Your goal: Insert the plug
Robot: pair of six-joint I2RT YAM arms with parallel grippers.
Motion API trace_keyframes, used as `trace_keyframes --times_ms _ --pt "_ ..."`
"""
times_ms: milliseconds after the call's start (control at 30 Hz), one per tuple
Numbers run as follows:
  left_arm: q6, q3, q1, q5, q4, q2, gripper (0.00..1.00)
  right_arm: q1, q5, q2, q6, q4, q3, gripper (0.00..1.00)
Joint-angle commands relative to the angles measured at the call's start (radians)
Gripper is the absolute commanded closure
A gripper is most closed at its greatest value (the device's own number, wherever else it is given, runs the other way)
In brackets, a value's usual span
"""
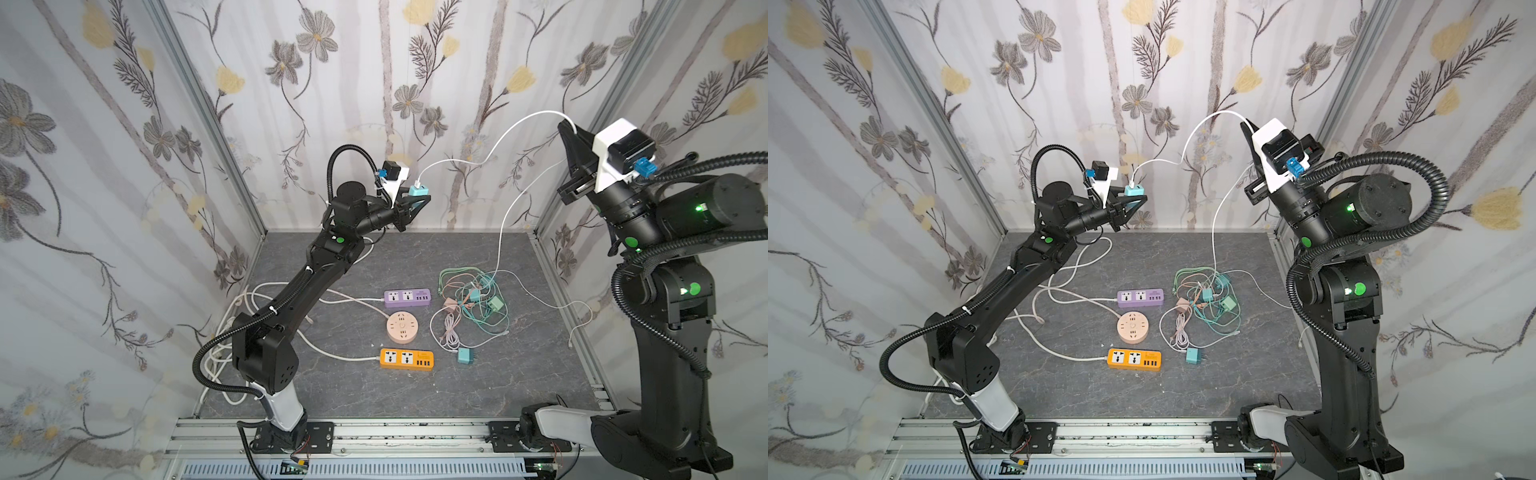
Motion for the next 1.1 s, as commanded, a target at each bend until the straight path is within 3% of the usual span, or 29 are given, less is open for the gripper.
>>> trace_keyframes --times_ms 0,100,233,500,633,867,1067 --pt "-0.015 0.031 -0.002 0.012 0.031 0.001 0.93 0.000 0.045 0.030 -0.066 -0.013 0.080 1.00" --pt "-0.001 0.057 -0.004 0.014 0.023 0.000 0.93 0.000 0.032 0.077 -0.076 -0.049 0.204 1.00" --pt "0.013 0.060 -0.005 0.009 0.026 0.002 0.93 0.000 0.029 0.105 -0.061 -0.048 0.234 1.00" --pt "0.113 -0.065 -0.003 -0.053 0.014 -0.011 0.93 -0.001 0.055 0.178 -0.002 -0.099 0.053 1.00" --pt "0.149 -0.179 0.013 -0.085 0.016 -0.030 0.94 0.000 0.033 0.218 0.103 -0.092 -0.086 1.00" --pt "0.146 -0.362 0.055 -0.034 0.129 -0.031 0.92 0.004 -0.011 0.314 0.359 -0.030 -0.237 1.00" --pt "0.079 -0.339 0.117 0.006 0.145 0.057 0.92 0.008 -0.068 0.464 0.569 0.001 -0.238 1.00"
